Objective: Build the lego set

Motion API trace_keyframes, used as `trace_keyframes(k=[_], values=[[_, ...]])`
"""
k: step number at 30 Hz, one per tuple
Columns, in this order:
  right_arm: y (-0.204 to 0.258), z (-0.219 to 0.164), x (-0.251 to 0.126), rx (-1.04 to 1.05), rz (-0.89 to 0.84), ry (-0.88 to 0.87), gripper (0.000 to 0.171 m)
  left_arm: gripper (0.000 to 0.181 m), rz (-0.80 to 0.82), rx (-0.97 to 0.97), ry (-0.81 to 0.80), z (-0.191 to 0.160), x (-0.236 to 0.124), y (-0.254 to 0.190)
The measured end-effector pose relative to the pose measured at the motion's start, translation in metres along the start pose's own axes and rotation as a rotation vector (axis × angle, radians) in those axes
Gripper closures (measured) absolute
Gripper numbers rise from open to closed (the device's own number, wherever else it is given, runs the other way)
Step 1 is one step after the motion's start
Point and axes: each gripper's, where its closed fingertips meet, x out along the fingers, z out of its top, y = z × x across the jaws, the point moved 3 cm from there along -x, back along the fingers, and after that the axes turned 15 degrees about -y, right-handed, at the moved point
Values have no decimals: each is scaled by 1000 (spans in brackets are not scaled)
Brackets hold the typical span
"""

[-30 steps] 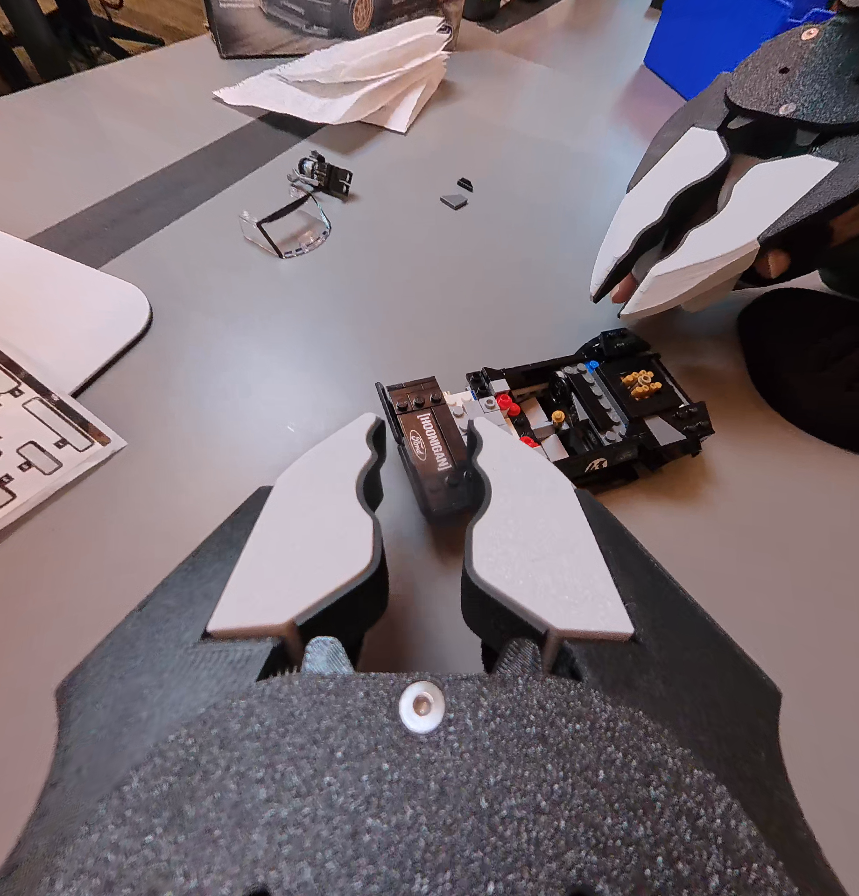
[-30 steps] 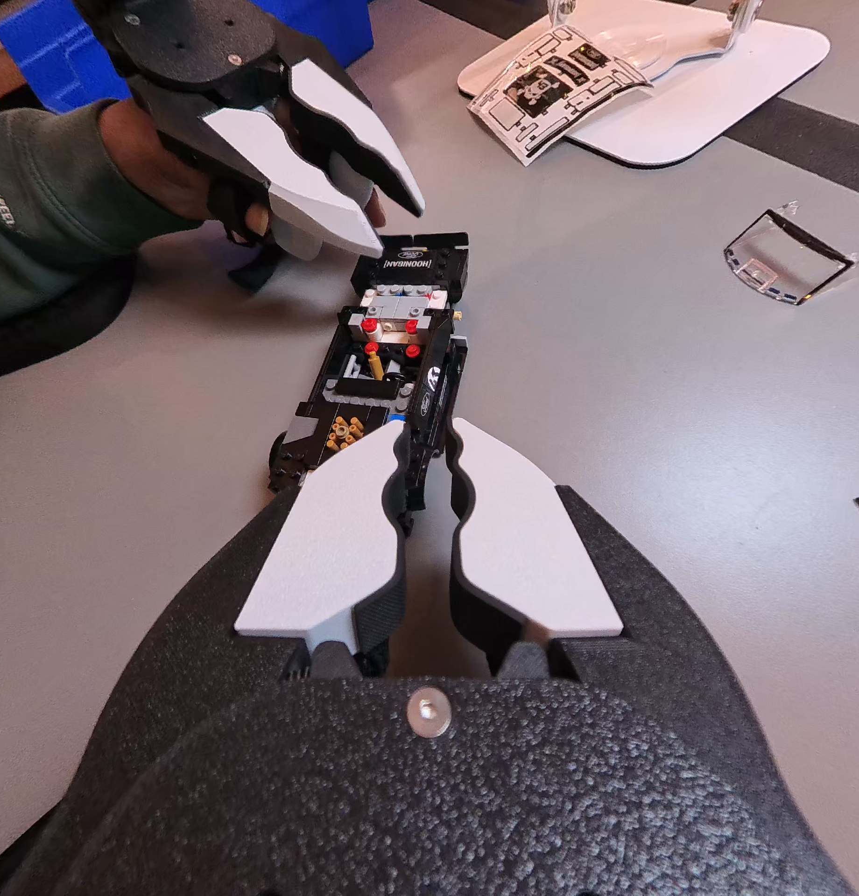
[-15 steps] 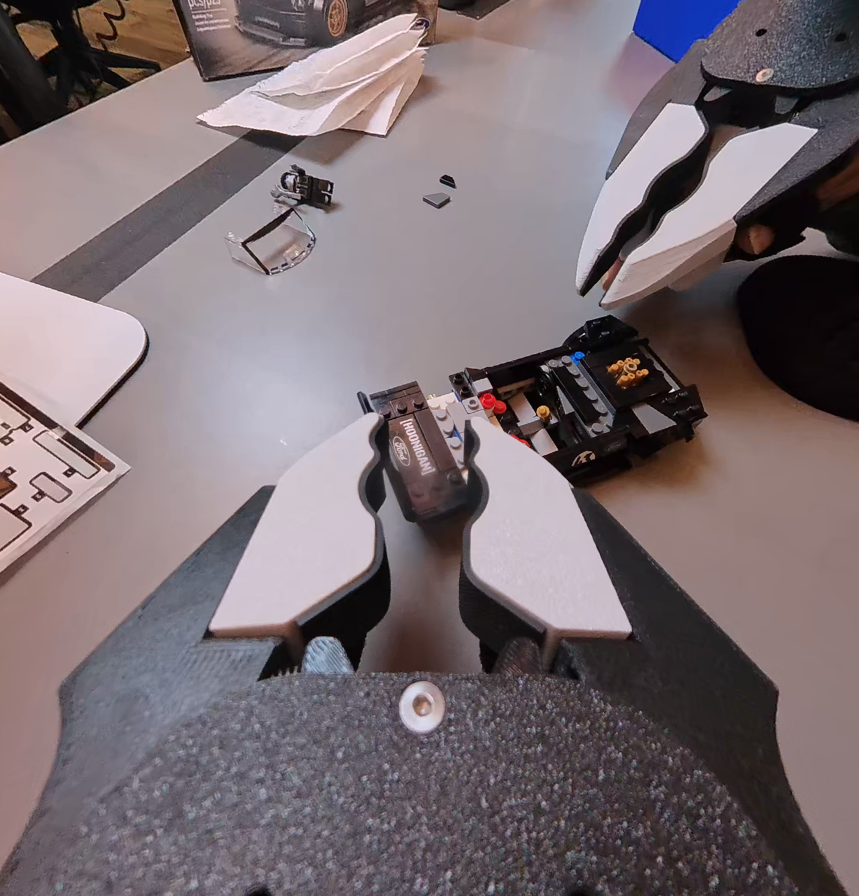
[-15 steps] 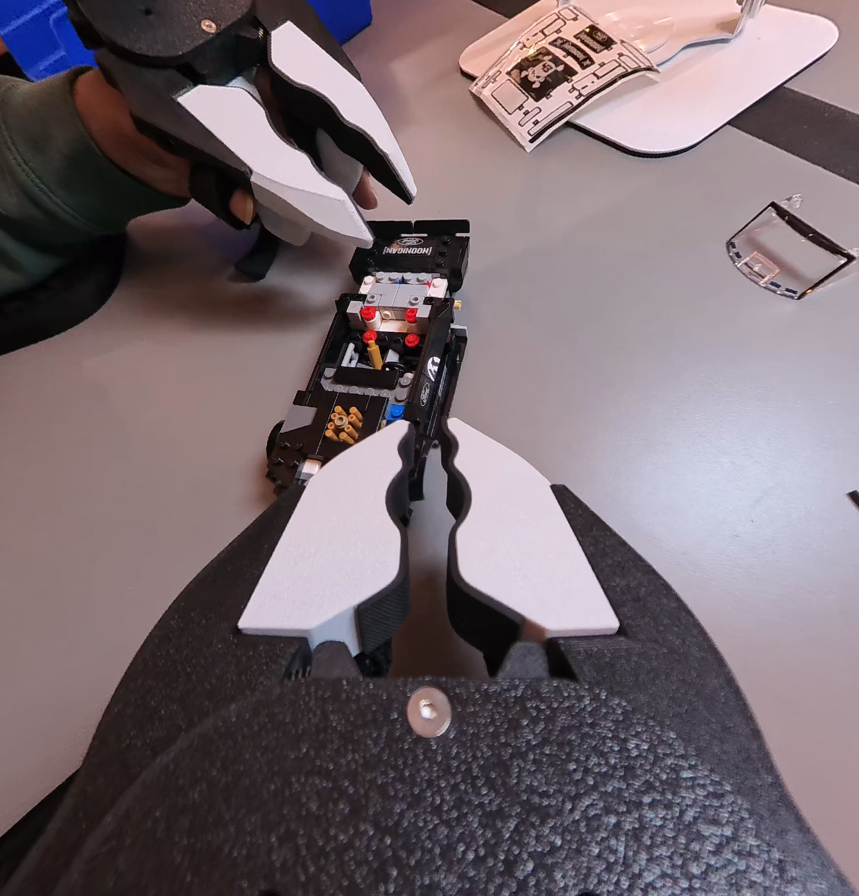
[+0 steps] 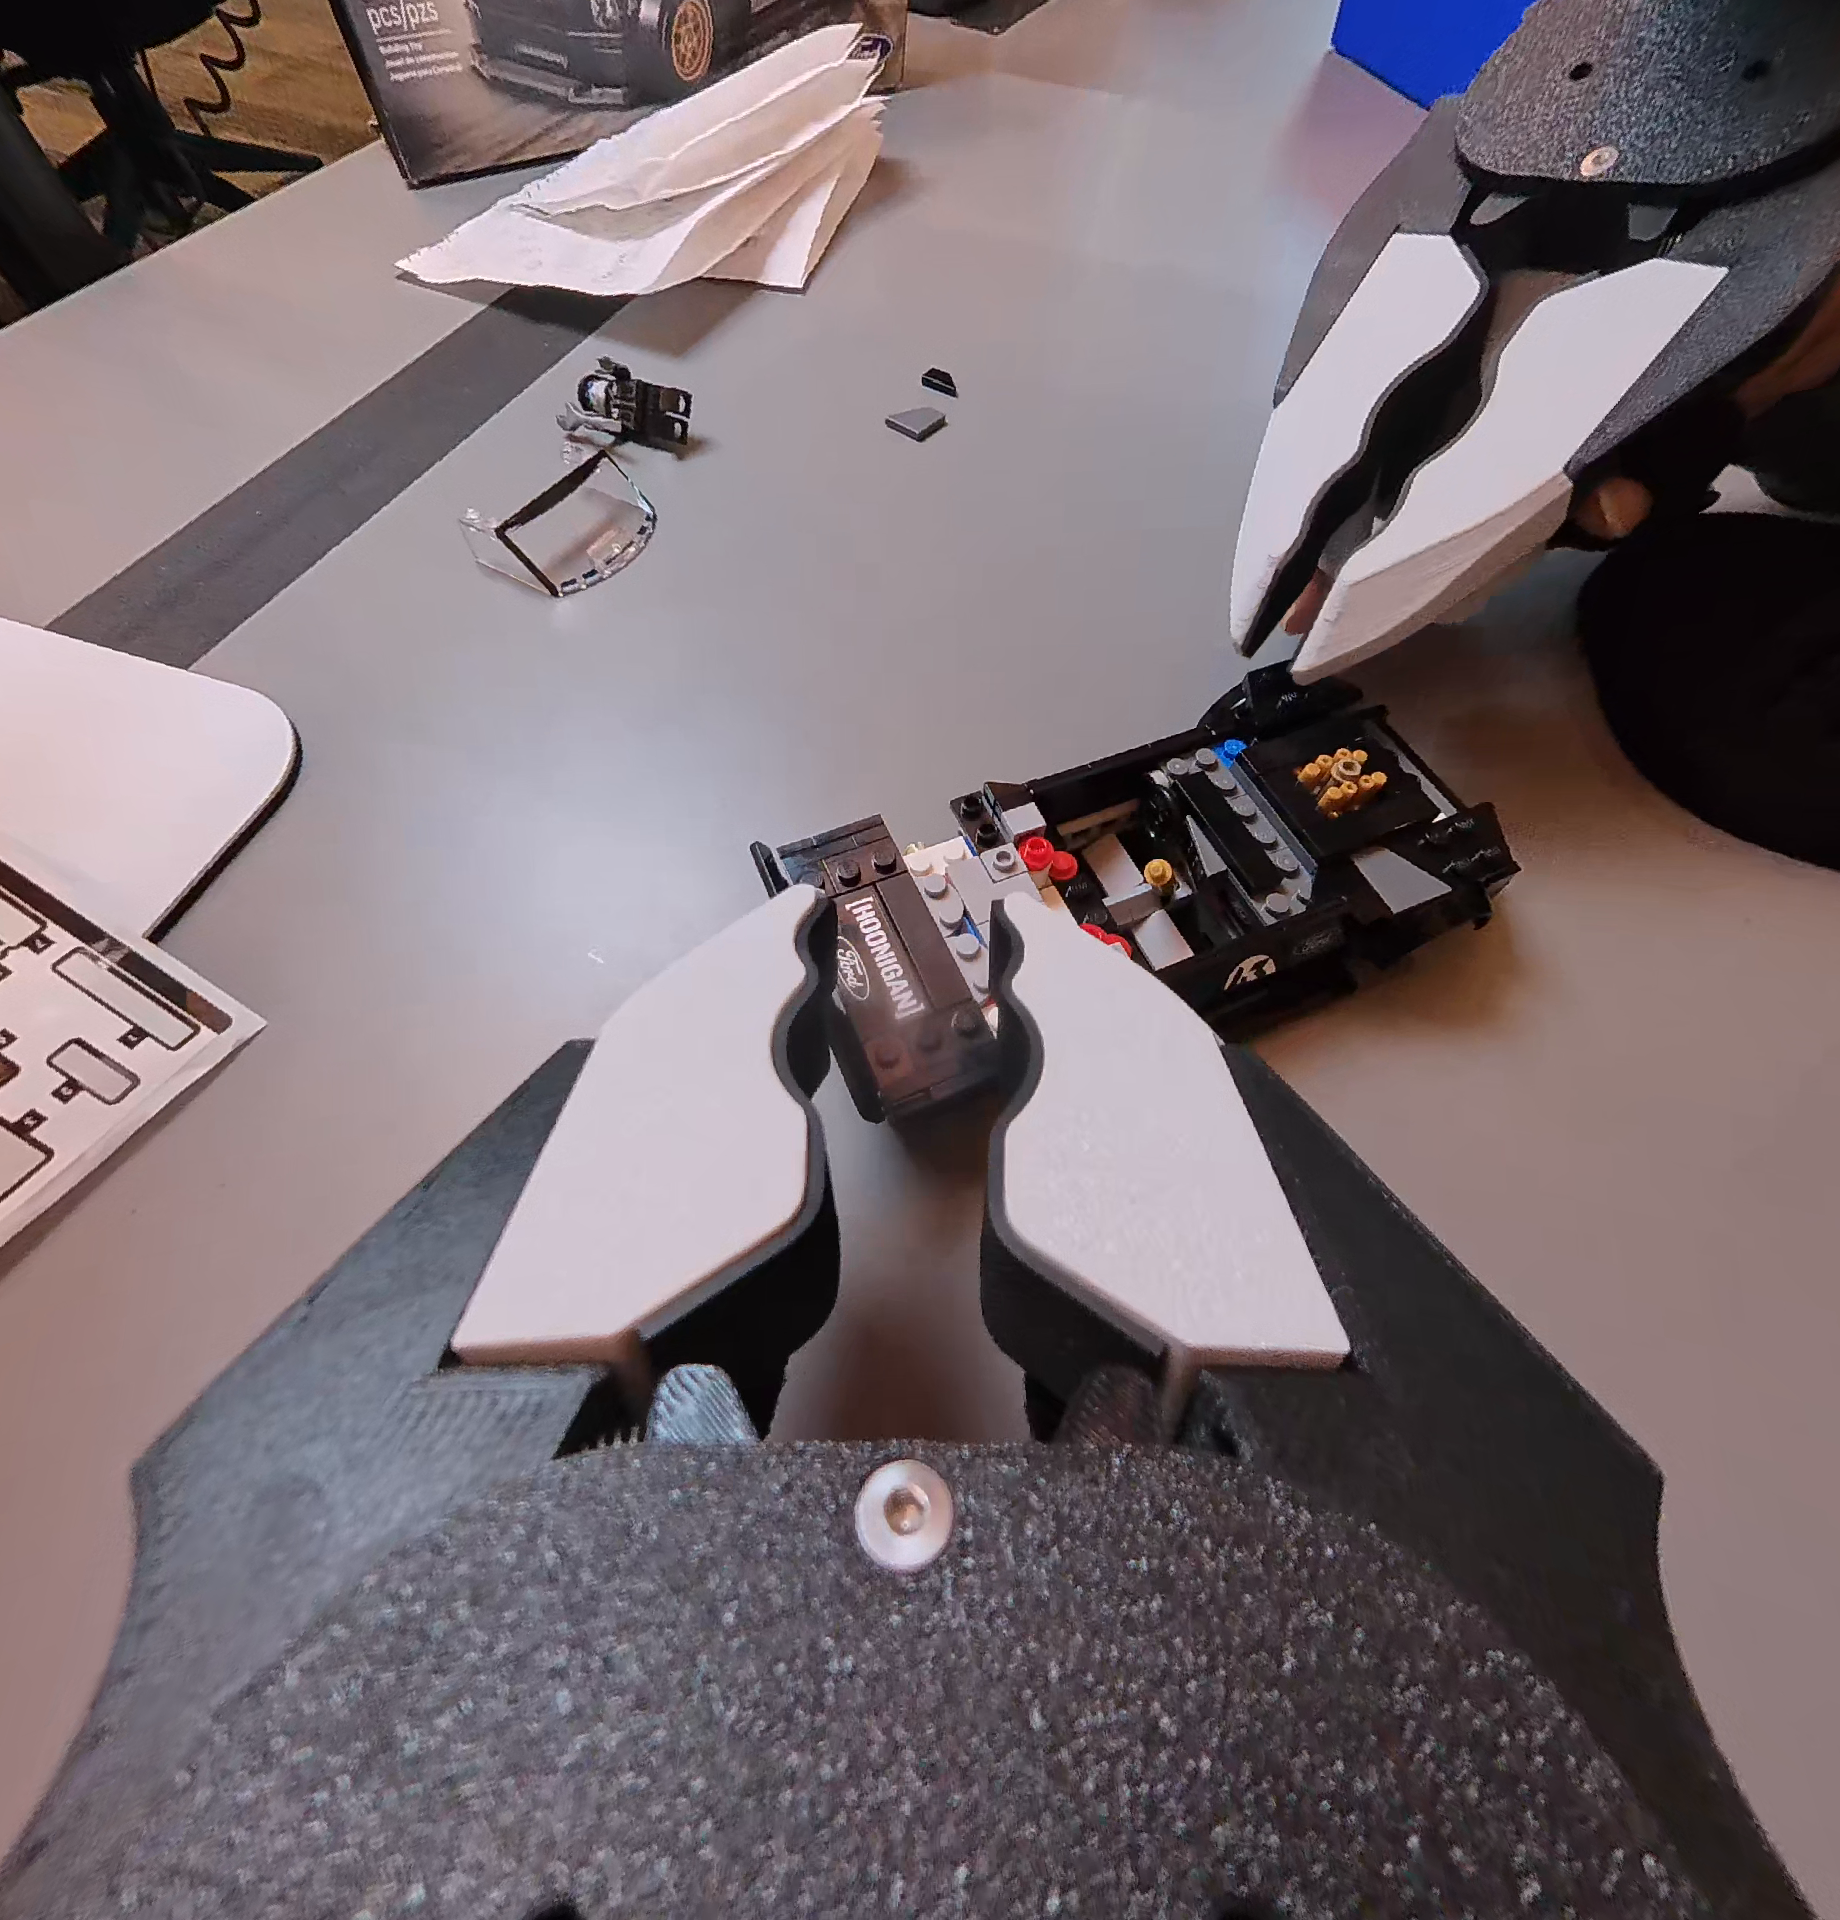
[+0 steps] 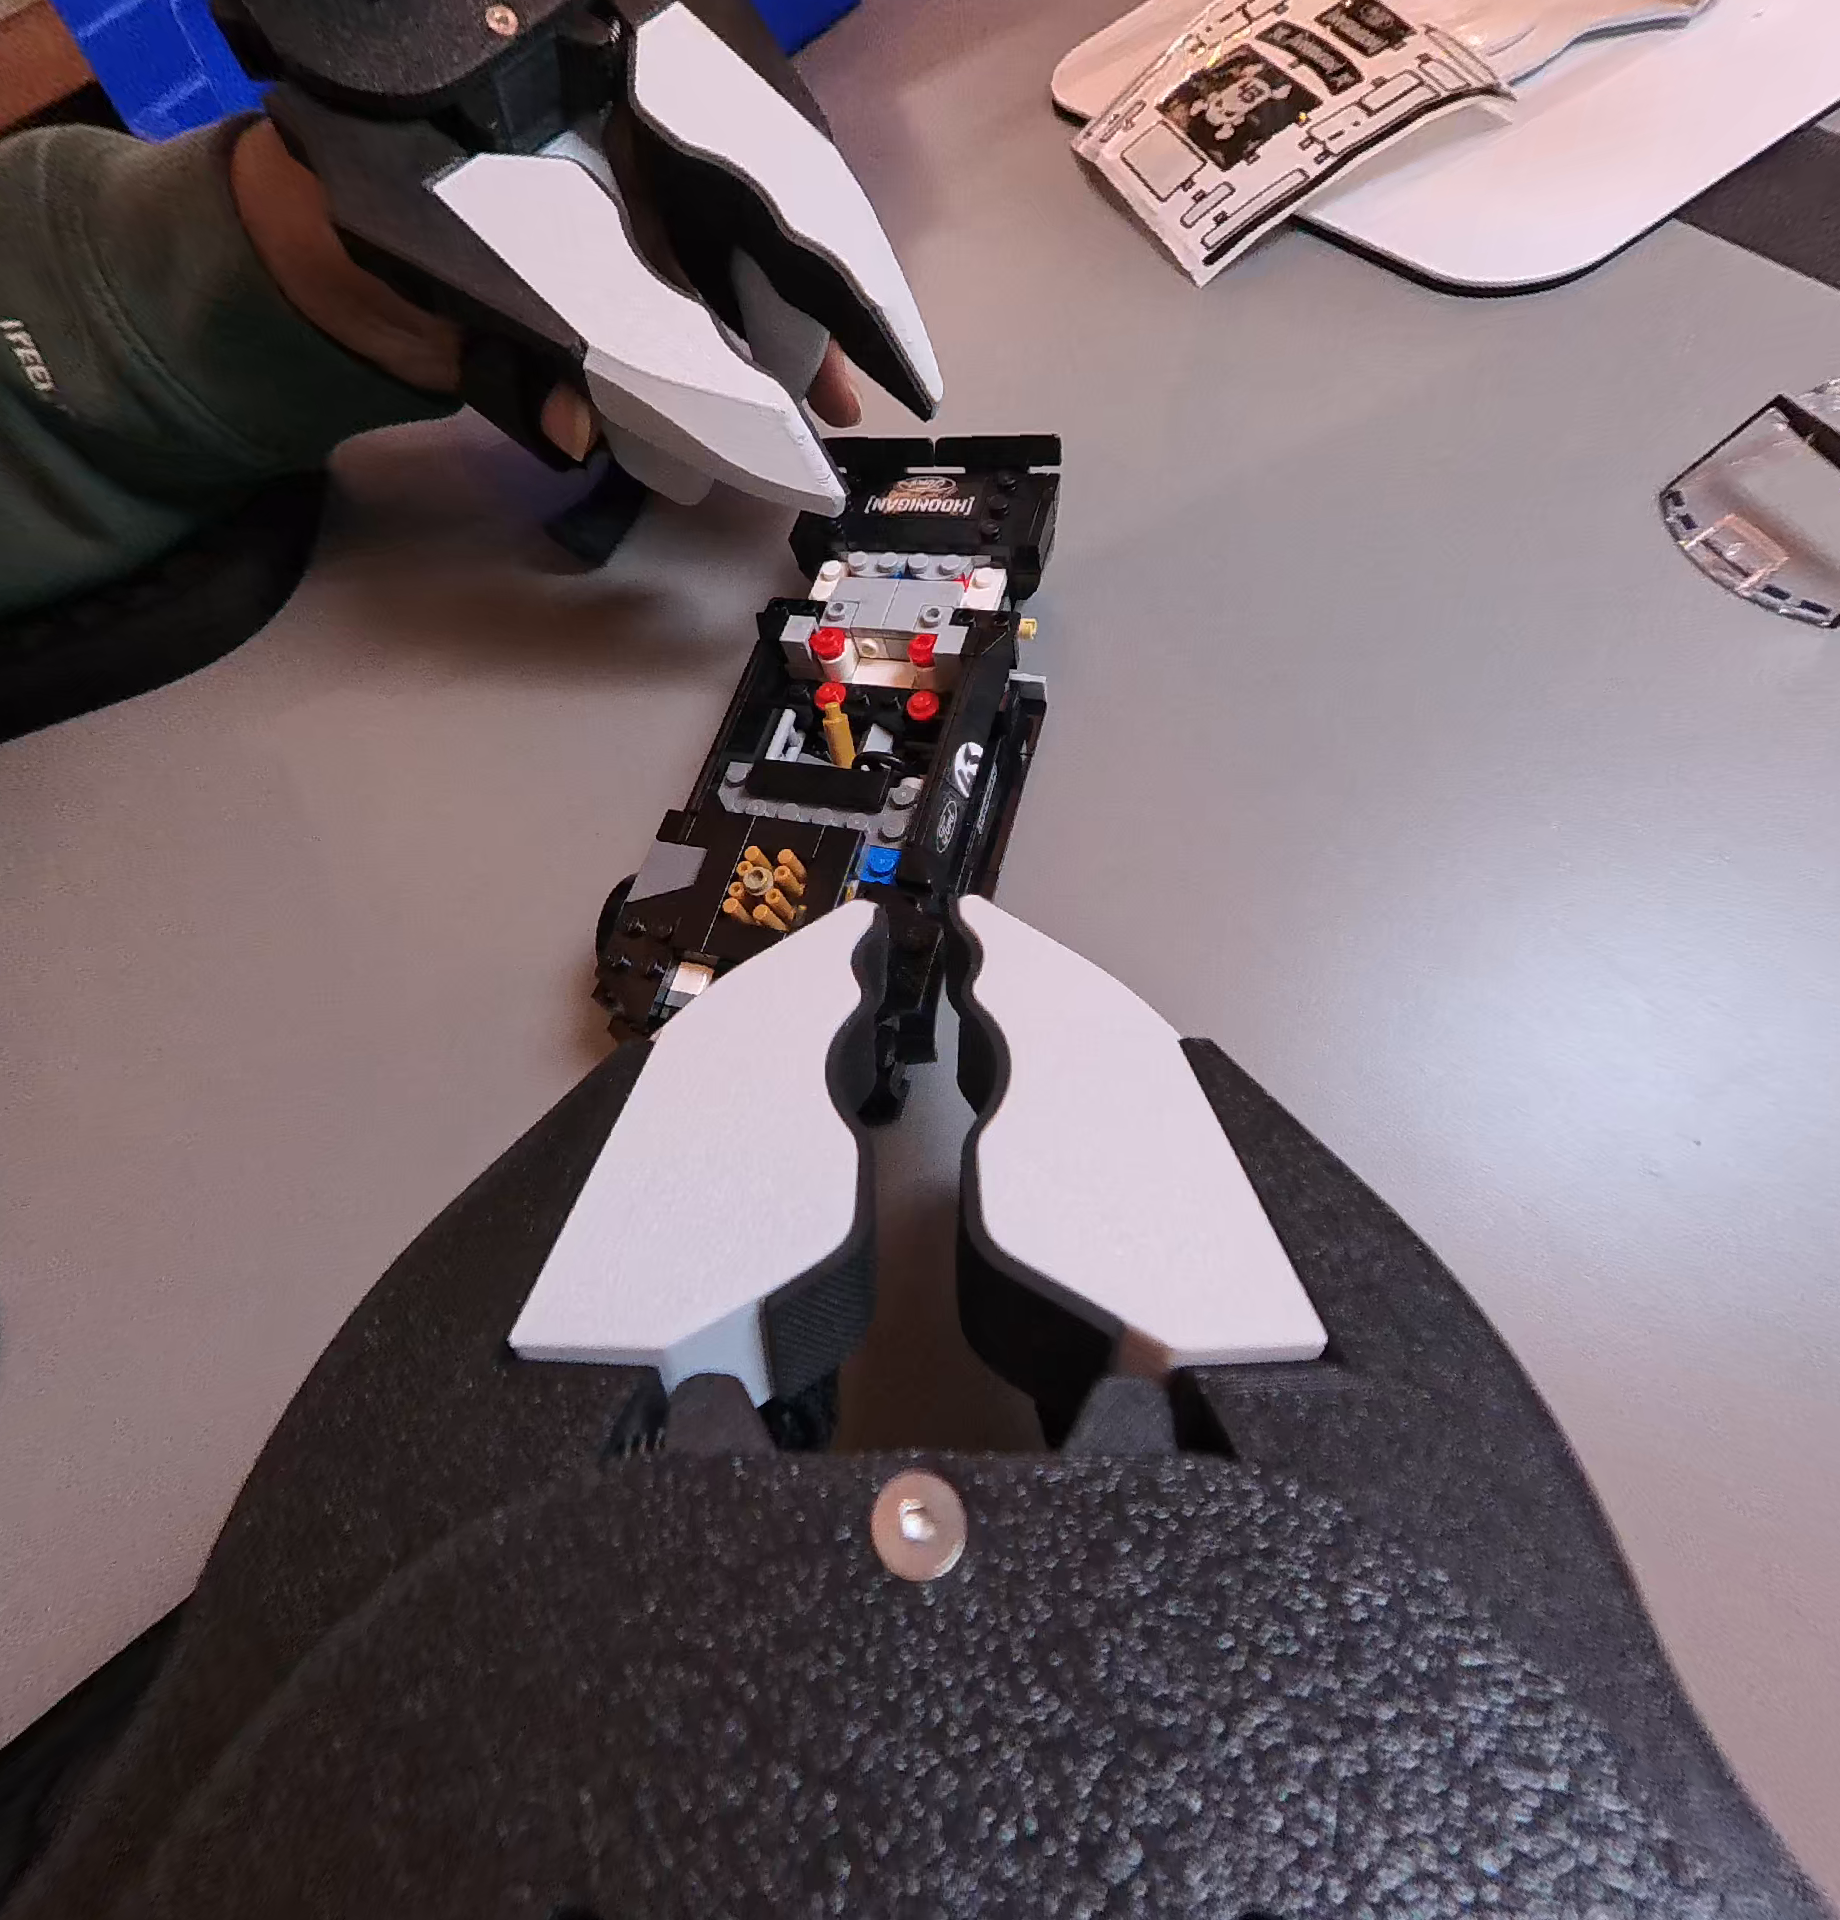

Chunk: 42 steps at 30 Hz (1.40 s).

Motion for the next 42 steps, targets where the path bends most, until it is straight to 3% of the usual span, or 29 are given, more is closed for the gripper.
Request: trace_keyframes(k=[42], values=[[-1,1,-12,-37,18,23,163,154,-14,27,19,-5,2,-2]])
